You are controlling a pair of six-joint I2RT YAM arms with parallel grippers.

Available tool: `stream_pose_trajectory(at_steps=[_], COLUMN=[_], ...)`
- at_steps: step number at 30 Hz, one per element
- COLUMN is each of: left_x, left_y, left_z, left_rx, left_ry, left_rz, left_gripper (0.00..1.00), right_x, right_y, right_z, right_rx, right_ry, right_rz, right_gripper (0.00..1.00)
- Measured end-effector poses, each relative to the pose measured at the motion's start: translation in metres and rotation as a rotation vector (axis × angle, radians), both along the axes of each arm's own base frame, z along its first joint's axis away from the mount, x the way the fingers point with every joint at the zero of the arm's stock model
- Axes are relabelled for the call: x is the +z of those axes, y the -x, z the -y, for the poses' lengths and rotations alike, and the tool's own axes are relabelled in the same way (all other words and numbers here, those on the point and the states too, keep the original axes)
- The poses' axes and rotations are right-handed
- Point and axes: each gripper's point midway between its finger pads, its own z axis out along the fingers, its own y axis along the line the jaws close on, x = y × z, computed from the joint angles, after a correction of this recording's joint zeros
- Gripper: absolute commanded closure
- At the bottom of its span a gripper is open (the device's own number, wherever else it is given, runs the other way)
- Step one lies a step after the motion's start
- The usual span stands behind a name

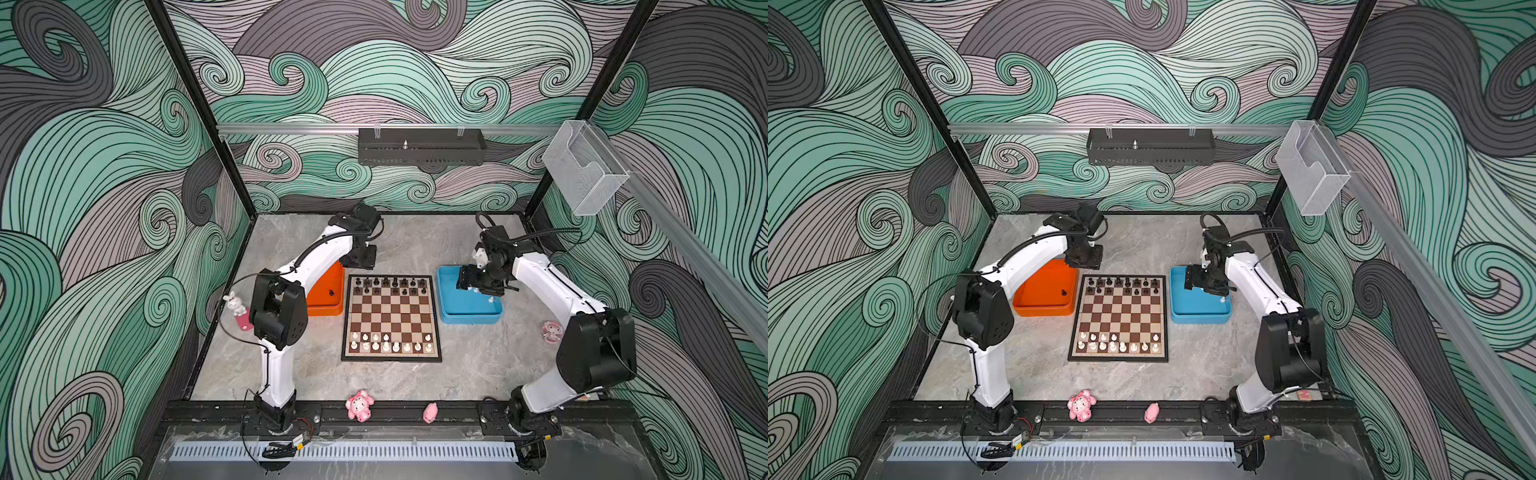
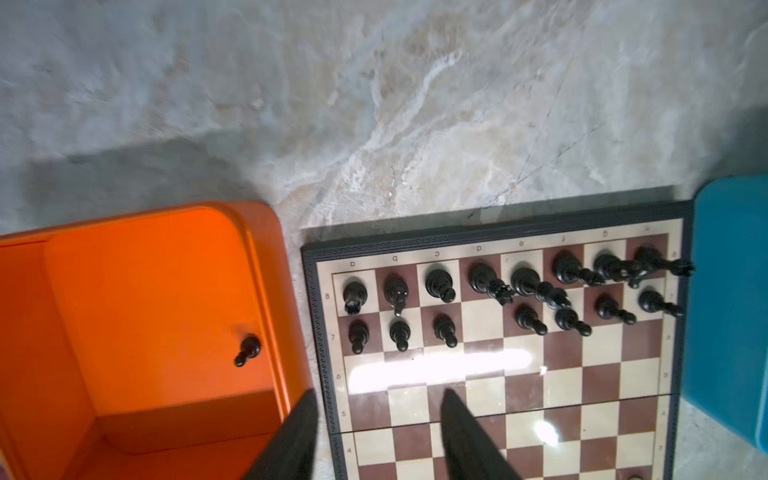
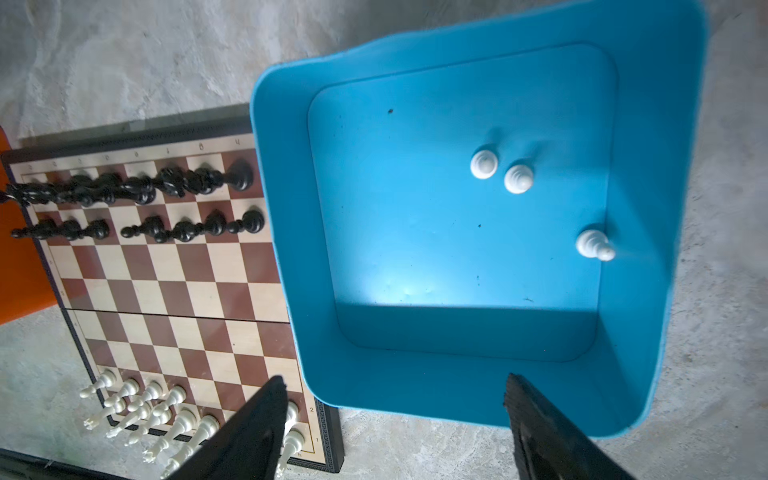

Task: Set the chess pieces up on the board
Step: 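Open and raise the left gripper while the right descends into the blue bin, then lower the right gripper onto a white pawn in the blue bin and close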

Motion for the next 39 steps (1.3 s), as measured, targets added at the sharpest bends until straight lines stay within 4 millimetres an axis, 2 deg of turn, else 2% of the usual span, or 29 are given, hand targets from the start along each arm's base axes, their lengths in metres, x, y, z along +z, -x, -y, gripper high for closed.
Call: stream_pose_trajectory(at_steps=[4, 7, 9, 14, 17, 19, 23, 29, 39], left_x=[0.037, 0.051, 0.051, 0.038, 0.032, 0.031, 0.031, 0.028, 0.027], left_y=[0.004, 0.007, 0.010, 0.020, 0.029, 0.034, 0.038, 0.037, 0.036], left_z=[-0.018, -0.042, -0.063, -0.128, -0.157, -0.168, -0.179, -0.181, -0.175], left_rx=[0.033, 0.078, 0.120, 0.260, 0.320, 0.340, 0.363, 0.365, 0.352], left_ry=[0.008, 0.013, 0.009, -0.009, -0.019, -0.014, 0.003, 0.028, 0.057], left_rz=[0.086, 0.117, 0.113, 0.072, 0.055, 0.052, 0.047, 0.042, 0.034], left_gripper=[0.26, 0.19, 0.17, 0.16, 0.16, 0.16, 0.16, 0.16, 0.16], right_x=[0.009, 0.009, 0.005, -0.014, -0.026, -0.033, -0.044, -0.052, -0.065], right_y=[-0.014, -0.023, -0.027, -0.036, -0.038, -0.039, -0.040, -0.042, -0.043], right_z=[0.009, 0.010, 0.010, 0.010, 0.014, 0.016, 0.023, 0.032, 0.048], right_rx=[-0.029, -0.038, -0.038, -0.043, -0.052, -0.060, -0.077, -0.098, -0.125], right_ry=[-0.003, -0.002, 0.000, 0.008, 0.012, 0.016, 0.024, 0.036, 0.055], right_rz=[0.021, 0.019, 0.006, -0.048, -0.079, -0.098, -0.127, -0.147, -0.181], right_gripper=[0.17, 0.19, 0.20, 0.30, 0.35, 0.40, 0.50, 0.60, 0.67])
